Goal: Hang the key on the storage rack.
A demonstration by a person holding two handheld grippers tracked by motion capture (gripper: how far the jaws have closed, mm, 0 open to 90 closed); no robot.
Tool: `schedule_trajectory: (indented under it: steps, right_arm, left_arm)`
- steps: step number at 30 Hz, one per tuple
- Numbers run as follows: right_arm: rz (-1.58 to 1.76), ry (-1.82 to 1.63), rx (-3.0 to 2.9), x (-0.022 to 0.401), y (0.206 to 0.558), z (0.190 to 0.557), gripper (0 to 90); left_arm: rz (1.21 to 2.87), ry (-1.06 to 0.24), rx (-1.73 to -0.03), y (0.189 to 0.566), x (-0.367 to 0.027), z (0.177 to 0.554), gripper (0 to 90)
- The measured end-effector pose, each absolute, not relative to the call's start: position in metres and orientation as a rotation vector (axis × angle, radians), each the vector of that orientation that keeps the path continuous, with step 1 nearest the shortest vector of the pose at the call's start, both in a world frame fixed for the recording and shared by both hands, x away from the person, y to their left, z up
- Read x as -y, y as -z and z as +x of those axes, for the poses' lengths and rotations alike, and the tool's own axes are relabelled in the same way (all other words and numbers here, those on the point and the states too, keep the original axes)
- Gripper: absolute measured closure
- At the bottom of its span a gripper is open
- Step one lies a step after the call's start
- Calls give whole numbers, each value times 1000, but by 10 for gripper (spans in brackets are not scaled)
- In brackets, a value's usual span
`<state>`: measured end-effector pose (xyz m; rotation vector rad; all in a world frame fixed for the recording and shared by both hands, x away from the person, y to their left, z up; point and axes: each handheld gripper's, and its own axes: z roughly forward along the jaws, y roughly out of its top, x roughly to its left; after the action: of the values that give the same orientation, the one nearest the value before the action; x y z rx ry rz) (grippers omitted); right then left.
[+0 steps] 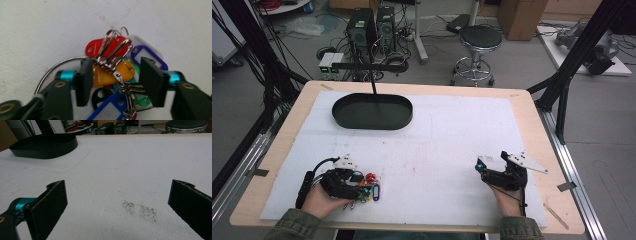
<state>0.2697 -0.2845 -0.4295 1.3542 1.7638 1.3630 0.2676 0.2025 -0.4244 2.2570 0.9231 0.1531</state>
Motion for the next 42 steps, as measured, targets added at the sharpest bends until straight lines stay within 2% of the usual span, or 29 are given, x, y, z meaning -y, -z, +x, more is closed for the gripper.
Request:
schedule_trajectory:
  steps: [2, 4, 6, 7, 27, 42]
  right_arm:
    - [1356, -1363, -1765, 284, 430, 270, 13]
    - [1360, -1363, -1767, 284, 430, 270, 13]
    - [1360, -1363, -1766, 284, 430, 270, 13]
    - [1356, -1363, -1766, 285, 430, 270, 13]
    - [1357, -1368, -1754, 286, 429, 270, 13]
    - [1355, -1371, -1749, 286, 429, 268, 12]
  left_arm:
    - [2259, -155, -916, 424, -203, 268, 534]
    - [2246, -159, -918, 423, -204, 268, 707]
    - [2234, -132, -918, 421, -207, 269, 808]
    - [2234, -132, -918, 421, -207, 269, 818]
    - [2219, -128, -874, 416, -213, 269, 828]
    - [2135, -160, -875, 391, -228, 271, 832]
